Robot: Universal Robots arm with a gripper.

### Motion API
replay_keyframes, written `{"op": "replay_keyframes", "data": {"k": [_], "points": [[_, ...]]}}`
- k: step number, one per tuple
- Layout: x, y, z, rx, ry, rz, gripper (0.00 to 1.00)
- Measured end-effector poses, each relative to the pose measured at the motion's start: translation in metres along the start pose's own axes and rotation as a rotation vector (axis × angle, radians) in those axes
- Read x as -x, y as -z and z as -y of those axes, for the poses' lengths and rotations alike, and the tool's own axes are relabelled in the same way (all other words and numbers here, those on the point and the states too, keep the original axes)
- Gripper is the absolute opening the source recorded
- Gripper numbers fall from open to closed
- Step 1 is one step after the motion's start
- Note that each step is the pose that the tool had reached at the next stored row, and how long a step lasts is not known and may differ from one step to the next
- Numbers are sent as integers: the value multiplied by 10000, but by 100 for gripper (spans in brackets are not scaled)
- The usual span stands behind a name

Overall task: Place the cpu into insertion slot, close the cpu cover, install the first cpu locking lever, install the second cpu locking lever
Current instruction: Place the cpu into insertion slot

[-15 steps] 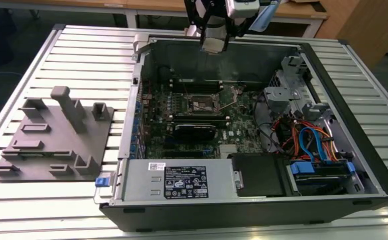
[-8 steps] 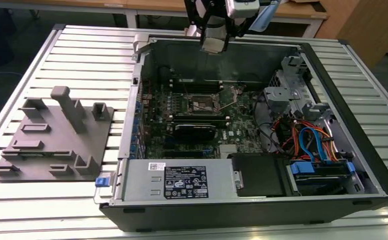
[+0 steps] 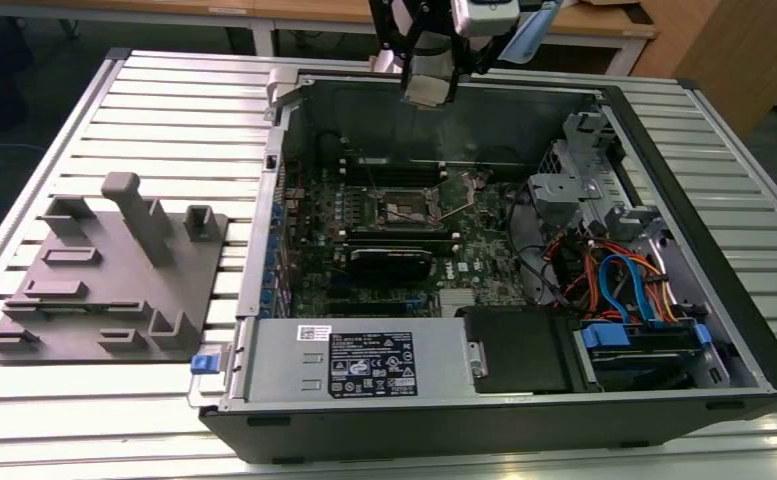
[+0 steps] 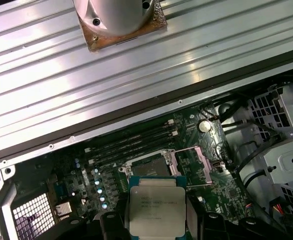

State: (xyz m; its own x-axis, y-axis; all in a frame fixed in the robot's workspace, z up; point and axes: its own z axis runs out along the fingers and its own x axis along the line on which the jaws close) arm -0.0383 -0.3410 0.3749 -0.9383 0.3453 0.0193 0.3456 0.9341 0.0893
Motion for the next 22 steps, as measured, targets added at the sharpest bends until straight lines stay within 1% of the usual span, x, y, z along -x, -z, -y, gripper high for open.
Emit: {"op": "replay_keyframes", "data": {"k": [2, 4, 10, 11, 22], "points": [[0, 0, 1, -2, -111, 11, 54], [0, -1, 0, -7, -323, 34, 54], [0, -6, 1, -13, -1306, 130, 54], [1, -6, 1, -12, -1405, 138, 54], [0, -6, 0, -10, -1423, 140, 54]]}}
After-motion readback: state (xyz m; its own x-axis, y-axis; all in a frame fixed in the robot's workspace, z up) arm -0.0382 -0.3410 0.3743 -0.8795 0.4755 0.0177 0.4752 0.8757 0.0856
